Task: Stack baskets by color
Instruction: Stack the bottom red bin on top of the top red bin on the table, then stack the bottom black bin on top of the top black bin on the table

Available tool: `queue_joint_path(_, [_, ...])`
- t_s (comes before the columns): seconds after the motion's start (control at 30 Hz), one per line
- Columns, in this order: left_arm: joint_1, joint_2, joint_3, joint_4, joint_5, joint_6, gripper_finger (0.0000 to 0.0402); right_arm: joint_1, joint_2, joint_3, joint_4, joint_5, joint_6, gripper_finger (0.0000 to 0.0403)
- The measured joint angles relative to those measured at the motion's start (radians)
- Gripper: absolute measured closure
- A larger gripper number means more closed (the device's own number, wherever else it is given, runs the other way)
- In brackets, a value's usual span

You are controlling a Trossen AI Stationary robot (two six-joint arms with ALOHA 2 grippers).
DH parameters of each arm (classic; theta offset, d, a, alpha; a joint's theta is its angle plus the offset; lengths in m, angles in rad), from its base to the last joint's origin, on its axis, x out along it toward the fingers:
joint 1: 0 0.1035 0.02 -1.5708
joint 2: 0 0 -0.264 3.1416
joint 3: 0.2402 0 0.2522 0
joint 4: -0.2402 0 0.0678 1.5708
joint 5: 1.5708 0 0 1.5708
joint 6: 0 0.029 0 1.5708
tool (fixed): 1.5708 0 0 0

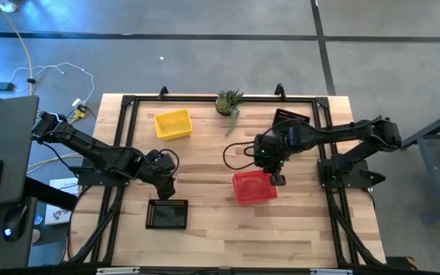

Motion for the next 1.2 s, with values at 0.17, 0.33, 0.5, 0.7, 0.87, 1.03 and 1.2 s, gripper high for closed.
queue_joint_path(0.17, [0.000, 0.000, 0.000, 0.000, 0.024, 0.000, 0.0316, 0.000, 0.000, 0.000, -0.001, 0.048, 0.006, 0.0370])
queue_joint_path(0.33, [0.000, 0.000, 0.000, 0.000, 0.071, 0.011, 0.0316, 0.000, 0.000, 0.000, 0.000, 0.052, 0.036, 0.0320])
queue_joint_path(0.5, [0.000, 0.000, 0.000, 0.000, 0.080, 0.063, 0.0314, 0.000, 0.000, 0.000, 0.000, 0.058, 0.068, 0.0280])
queue_joint_path(0.7, [0.000, 0.000, 0.000, 0.000, 0.123, 0.136, 0.0285, 0.000, 0.000, 0.000, 0.000, 0.055, 0.166, 0.0265])
queue_joint_path(0.87, [-0.001, 0.000, 0.000, 0.000, 0.228, 0.139, 0.0246, 0.016, -0.001, 0.000, 0.000, 0.057, 0.228, 0.0265])
queue_joint_path(1.03, [-0.026, 0.000, 0.000, 0.000, 0.326, 0.139, 0.0228, 0.046, -0.001, 0.000, 0.016, 0.082, 0.258, 0.0265])
queue_joint_path(1.2, [-0.108, 0.000, 0.000, 0.000, 0.319, 0.127, 0.0232, 0.077, -0.001, 0.000, 0.059, 0.098, 0.283, 0.0265])
